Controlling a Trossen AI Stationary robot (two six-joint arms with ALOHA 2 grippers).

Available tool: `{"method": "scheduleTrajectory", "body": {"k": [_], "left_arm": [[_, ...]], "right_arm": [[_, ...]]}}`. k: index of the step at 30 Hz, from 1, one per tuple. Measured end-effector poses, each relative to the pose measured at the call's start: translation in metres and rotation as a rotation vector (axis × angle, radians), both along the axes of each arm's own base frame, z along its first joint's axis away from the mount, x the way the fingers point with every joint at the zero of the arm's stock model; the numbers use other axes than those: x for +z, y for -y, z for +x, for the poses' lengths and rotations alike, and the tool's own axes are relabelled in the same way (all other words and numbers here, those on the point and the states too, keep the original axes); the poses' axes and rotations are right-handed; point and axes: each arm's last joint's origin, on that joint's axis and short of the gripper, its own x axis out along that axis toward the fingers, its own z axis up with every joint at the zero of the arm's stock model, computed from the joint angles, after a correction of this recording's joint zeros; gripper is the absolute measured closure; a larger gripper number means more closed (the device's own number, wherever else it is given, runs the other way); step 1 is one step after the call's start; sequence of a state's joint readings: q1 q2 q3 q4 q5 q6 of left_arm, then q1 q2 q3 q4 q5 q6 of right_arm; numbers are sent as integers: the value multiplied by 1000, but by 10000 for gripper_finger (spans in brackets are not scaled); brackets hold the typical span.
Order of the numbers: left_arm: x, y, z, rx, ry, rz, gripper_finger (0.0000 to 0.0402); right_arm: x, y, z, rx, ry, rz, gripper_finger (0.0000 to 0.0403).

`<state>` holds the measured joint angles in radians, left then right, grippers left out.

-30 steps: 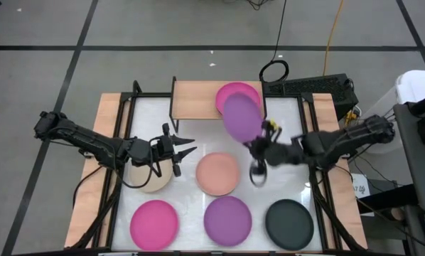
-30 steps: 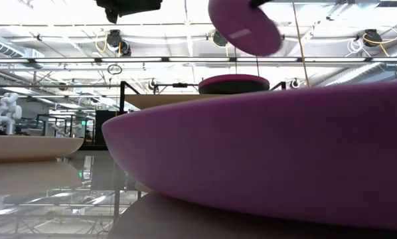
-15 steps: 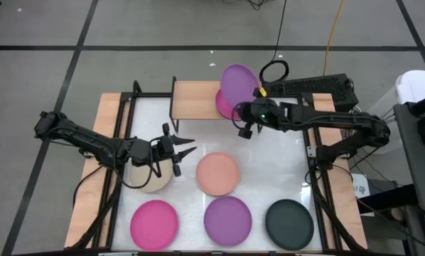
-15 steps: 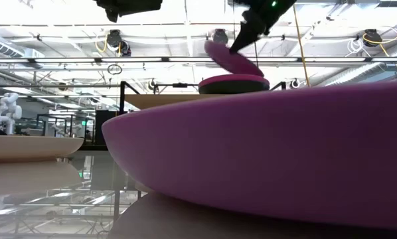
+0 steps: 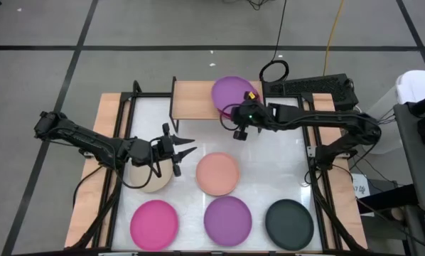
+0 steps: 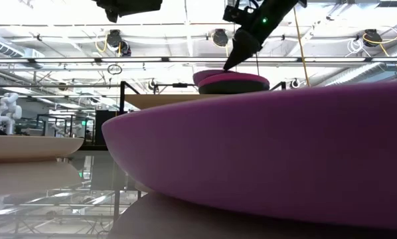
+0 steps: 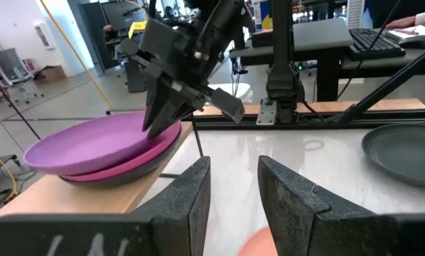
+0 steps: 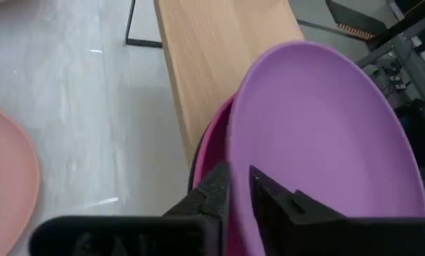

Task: Place and stack plates onto a shelf
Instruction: Stack the right violet plate on top of the pink plate on the shelf, then stack the light orange plate on top of the violet plate on the shelf

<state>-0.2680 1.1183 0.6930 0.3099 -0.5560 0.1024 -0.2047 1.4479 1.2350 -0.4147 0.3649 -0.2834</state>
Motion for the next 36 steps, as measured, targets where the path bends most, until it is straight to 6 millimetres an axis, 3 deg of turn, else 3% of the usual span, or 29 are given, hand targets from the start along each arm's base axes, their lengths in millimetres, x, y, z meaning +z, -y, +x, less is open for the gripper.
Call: {"method": "scheduleTrajectory", "body": {"k": [11, 16, 20, 28, 36], "left_arm": [[-2, 0, 0, 3, -10, -24, 278], [-9, 0, -2, 17, -66, -84, 278], [-23, 0, -6, 19, -215, -110, 278], [-40, 5, -11, -4, -536, -235, 278], [-85, 33, 18, -287, -751, 159, 278]], "right_arm": [[20, -9, -15, -7, 72, 18, 272], [37, -29, -28, 22, 165, 87, 264], [44, -56, -39, 135, 214, 179, 268], [8, -113, -65, 240, 291, 60, 270], [-19, -141, -89, 309, 481, 11, 271]]}}
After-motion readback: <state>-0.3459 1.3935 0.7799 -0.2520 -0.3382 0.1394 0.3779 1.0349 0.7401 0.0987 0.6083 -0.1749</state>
